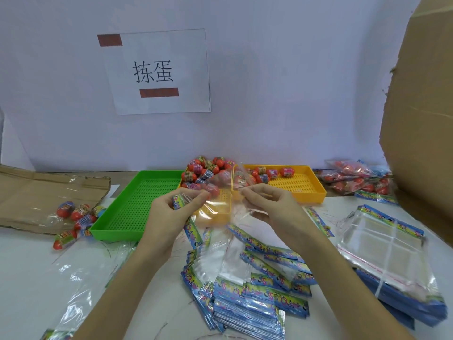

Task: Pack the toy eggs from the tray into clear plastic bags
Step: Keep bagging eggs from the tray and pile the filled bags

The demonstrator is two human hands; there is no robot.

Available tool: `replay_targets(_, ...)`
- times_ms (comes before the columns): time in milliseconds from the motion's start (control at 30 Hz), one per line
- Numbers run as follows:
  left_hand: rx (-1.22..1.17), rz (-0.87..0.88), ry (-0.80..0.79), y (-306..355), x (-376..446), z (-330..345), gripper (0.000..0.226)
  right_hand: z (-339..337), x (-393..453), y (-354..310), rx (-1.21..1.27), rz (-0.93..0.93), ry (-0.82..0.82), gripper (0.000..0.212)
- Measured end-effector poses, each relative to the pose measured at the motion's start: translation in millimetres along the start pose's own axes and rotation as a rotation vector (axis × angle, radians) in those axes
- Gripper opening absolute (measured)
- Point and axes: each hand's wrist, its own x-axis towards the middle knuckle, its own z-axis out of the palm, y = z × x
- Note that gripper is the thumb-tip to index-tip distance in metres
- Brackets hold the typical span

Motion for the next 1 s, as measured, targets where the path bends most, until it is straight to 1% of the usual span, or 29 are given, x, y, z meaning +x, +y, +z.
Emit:
replay_targets(33, -0.005, -0.004, -0.005, 0.0, 0.2, -0.3, 0.02, 0.0, -0.4, -0.4, 0.007, -0.007, 0.008, 0.033)
replay_targets(100, -0.005, 0.002, -0.015, -1.2, 0.8, -0.2, 0.025, -0.3, -0.5, -0.9, 0.024, -0.009, 0.022, 0.024)
replay_targets(167, 0.014, 0.019, -0.033, -2.4, 1.5, 0.9, 0.036, -1.2, 0.0, -1.3, 0.047, 0.006, 0.05, 0.016)
replay_targets(233, 0.032, 0.037, -0.058, -3.2, 1.3, 1.8, 0.053, -1.6, 0.3, -0.7, 0.052, 0.009, 0.073, 0.015)
replay_targets(267, 0.034, 0.047, -0.068, -4.1, 0.8, 2.1, 0.057, -1.0, 0.2, -0.8, 0.035, -0.005, 0.089, 0.014)
replay_targets(333, 0.04, 0.05, -0.083, -5.4, -0.2, 3.1, 0.052, 0.8, -0.2, -0.4, -0.028, -0.061, 0.13, 0.009)
replay_targets(433, 0.04, 0.002, -0.101, -4.7, -0.8, 4.9, 0.049, 1.6, 0.2, 0.3, -0.083, -0.138, 0.175, 0.01)
replay_targets(500, 0.028, -0.028, -0.112, -3.4, -1.5, 6.2, 0.047, 0.4, 0.4, -2.3, -0.061, -0.138, 0.128, 0.012)
replay_targets(600, -0.064, -0.075, -0.134, -1.7, -1.6, 8.5, 0.046, -1.2, -1.5, -7.9, 0.105, -0.081, 0.0, 0.018)
replay_targets(667, -0.123, -0.08, -0.129, -3.5, -1.5, 9.0, 0.037, -2.0, -1.8, -10.7, 0.074, -0.063, -0.042, 0.03)
replay_targets(767, -0.157, -0.072, -0.098, -7.6, -0.8, 9.0, 0.033, 0.9, -1.5, -9.8, 0.017, -0.053, -0.111, 0.041)
replay_targets(833, -0.155, -0.071, -0.067, -8.7, 0.5, 9.5, 0.033, 4.1, -2.3, -8.3, 0.001, -0.091, -0.095, 0.04)
replay_targets(933, -0.111, -0.051, 0.01, -10.3, 2.2, 7.5, 0.046, 6.6, -1.4, -7.3, 0.015, -0.14, -0.014, 0.03)
replay_targets(1000, -0.049, -0.03, 0.047, -13.2, 3.8, 5.3, 0.048, 5.6, -1.1, -7.9, 0.067, -0.14, -0.006, 0.035)
